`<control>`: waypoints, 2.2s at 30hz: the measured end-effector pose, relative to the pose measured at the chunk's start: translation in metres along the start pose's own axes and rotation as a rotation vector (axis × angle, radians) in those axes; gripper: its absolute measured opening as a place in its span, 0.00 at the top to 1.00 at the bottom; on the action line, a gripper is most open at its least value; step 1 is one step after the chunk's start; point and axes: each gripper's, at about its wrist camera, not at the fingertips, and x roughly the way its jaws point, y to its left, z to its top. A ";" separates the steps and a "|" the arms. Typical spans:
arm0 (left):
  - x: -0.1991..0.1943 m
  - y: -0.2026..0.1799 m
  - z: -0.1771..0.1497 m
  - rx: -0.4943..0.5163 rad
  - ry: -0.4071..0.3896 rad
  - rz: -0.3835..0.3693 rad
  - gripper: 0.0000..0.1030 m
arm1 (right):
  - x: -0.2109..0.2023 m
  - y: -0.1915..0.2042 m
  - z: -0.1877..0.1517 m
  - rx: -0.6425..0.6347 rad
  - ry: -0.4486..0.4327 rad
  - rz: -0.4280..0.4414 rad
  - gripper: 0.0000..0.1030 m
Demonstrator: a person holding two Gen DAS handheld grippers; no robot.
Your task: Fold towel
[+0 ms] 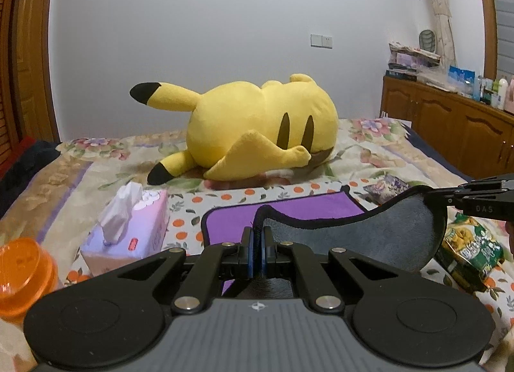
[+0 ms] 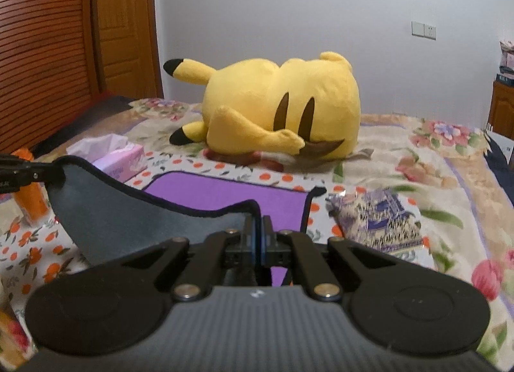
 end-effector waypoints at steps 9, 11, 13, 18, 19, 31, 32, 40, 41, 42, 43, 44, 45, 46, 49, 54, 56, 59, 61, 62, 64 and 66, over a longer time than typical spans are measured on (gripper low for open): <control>0.014 0.002 0.014 0.025 -0.024 0.012 0.95 | 0.011 -0.004 0.011 -0.027 -0.022 -0.023 0.97; 0.017 0.002 0.017 0.028 -0.028 0.011 0.95 | 0.014 -0.005 0.013 -0.032 -0.024 -0.028 0.97; 0.020 0.003 0.019 0.031 -0.031 0.012 0.95 | 0.017 -0.005 0.016 -0.036 -0.026 -0.031 0.97; 0.026 0.003 0.022 0.033 -0.032 0.010 0.95 | 0.023 -0.005 0.020 -0.053 -0.033 -0.037 0.97; 0.027 0.003 0.022 0.035 -0.033 0.013 0.95 | 0.025 -0.004 0.020 -0.057 -0.033 -0.039 0.97; 0.054 0.008 0.039 0.024 -0.054 0.032 0.95 | 0.051 -0.012 0.035 -0.070 -0.044 -0.087 0.97; 0.056 0.008 0.041 0.024 -0.056 0.032 0.95 | 0.054 -0.013 0.036 -0.072 -0.045 -0.092 0.97; 0.074 0.012 0.053 0.016 -0.066 0.057 0.95 | 0.071 -0.020 0.043 -0.057 -0.051 -0.111 0.97; 0.077 0.013 0.054 0.015 -0.068 0.067 0.95 | 0.074 -0.021 0.043 -0.058 -0.051 -0.114 0.97; 0.080 0.014 0.055 0.011 -0.070 0.073 0.95 | 0.077 -0.022 0.044 -0.059 -0.049 -0.117 0.97; 0.084 0.015 0.055 0.002 -0.071 0.080 0.95 | 0.080 -0.022 0.044 -0.058 -0.049 -0.120 0.97; 0.087 0.016 0.055 -0.004 -0.069 0.083 0.95 | 0.083 -0.023 0.044 -0.055 -0.049 -0.123 0.97; 0.090 0.016 0.055 -0.009 -0.067 0.087 0.95 | 0.085 -0.023 0.043 -0.048 -0.049 -0.125 0.97; 0.093 0.017 0.053 -0.016 -0.068 0.091 0.95 | 0.088 -0.024 0.042 -0.035 -0.049 -0.128 0.97; 0.102 0.018 0.050 -0.024 -0.063 0.101 0.95 | 0.097 -0.024 0.038 -0.031 -0.045 -0.139 0.97; 0.114 0.020 0.045 -0.016 -0.061 0.124 0.95 | 0.108 -0.023 0.035 -0.043 -0.031 -0.151 0.97; 0.119 0.020 0.043 -0.013 -0.059 0.132 0.95 | 0.113 -0.022 0.034 -0.047 -0.022 -0.160 0.97; 0.128 0.021 0.040 -0.011 -0.047 0.140 0.95 | 0.122 -0.020 0.033 -0.048 0.004 -0.176 0.97; 0.135 0.022 0.038 -0.007 -0.035 0.143 0.95 | 0.129 -0.017 0.032 -0.059 0.024 -0.187 0.97; 0.139 0.022 0.037 -0.004 -0.029 0.145 0.95 | 0.132 -0.016 0.032 -0.065 0.035 -0.195 0.97; 0.146 0.021 0.033 0.003 -0.013 0.148 0.95 | 0.138 -0.014 0.031 -0.060 0.058 -0.197 0.97; 0.152 0.023 0.029 0.005 0.000 0.147 0.95 | 0.142 -0.012 0.029 -0.066 0.076 -0.219 0.97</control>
